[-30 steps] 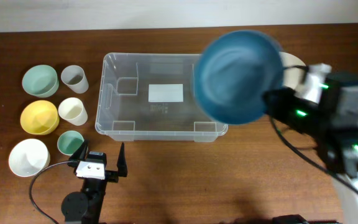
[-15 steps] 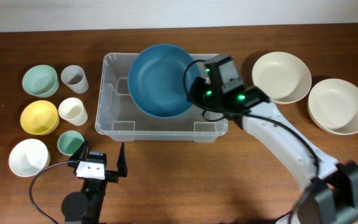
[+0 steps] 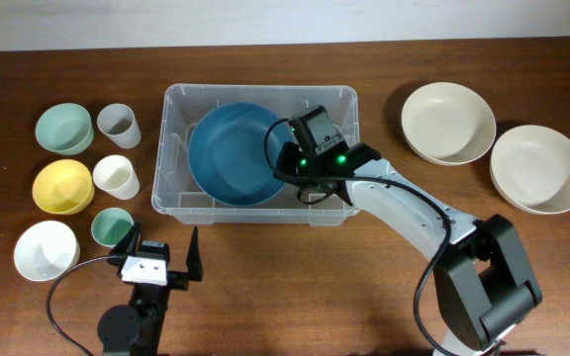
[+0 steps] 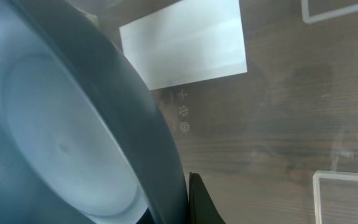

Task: Pack container
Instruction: 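Lower the blue bowl into the container and open the right gripper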

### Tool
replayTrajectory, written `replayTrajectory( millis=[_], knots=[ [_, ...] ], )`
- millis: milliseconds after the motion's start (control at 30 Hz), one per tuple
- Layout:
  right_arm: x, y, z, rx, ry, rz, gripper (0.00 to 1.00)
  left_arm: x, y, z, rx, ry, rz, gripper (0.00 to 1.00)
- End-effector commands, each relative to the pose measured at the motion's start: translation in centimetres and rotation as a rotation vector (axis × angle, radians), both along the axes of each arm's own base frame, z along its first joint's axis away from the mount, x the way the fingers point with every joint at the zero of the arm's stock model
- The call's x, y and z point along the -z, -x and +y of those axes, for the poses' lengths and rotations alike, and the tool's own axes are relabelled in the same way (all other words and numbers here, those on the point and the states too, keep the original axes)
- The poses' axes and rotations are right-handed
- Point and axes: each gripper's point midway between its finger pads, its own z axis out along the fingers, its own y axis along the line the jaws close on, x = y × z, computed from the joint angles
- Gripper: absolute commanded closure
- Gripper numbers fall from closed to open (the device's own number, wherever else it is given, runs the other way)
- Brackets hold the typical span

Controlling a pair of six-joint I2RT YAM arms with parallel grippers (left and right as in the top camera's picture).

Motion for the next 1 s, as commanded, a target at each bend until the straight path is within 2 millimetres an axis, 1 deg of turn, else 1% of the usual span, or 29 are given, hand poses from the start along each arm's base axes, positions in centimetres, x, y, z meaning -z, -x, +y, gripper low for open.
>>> replayTrajectory(
  millis=[0,67,133,233,567,767,967],
  knots=[
    [0.2,-0.4,0.4,0.019,-0.017,0.012,0.96,0.2,0.0,0.1,-0.006,0.006,0.003,0.0],
    [0.7,-0.1,0.9,0.005,-0.026,0.025,0.96,0.2,0.0,0.1,-0.006,0.006,0.003,0.0],
    [1.7,0.3,1.6,-0.004,-0.022,0.045,0.96,0.2,0.0,0.1,-0.006,0.006,0.003,0.0],
    [2.5,0.6,1.9,0.004,-0.022,0.068,0.96,0.2,0.0,0.1,-0.006,0.006,0.003,0.0],
    [2.9,1.0,2.4,-0.013,-0.036,0.088,0.95,0.2,0.0,0.1,-0.006,0.006,0.003,0.0],
    [3.7,1.6,3.3,-0.041,-0.055,0.119,0.95,0.2,0.0,0.1,-0.006,0.006,0.003,0.0],
    [4.4,1.9,3.5,-0.05,-0.057,0.141,0.95,0.2,0.0,0.1,-0.006,0.006,0.003,0.0]
  ],
)
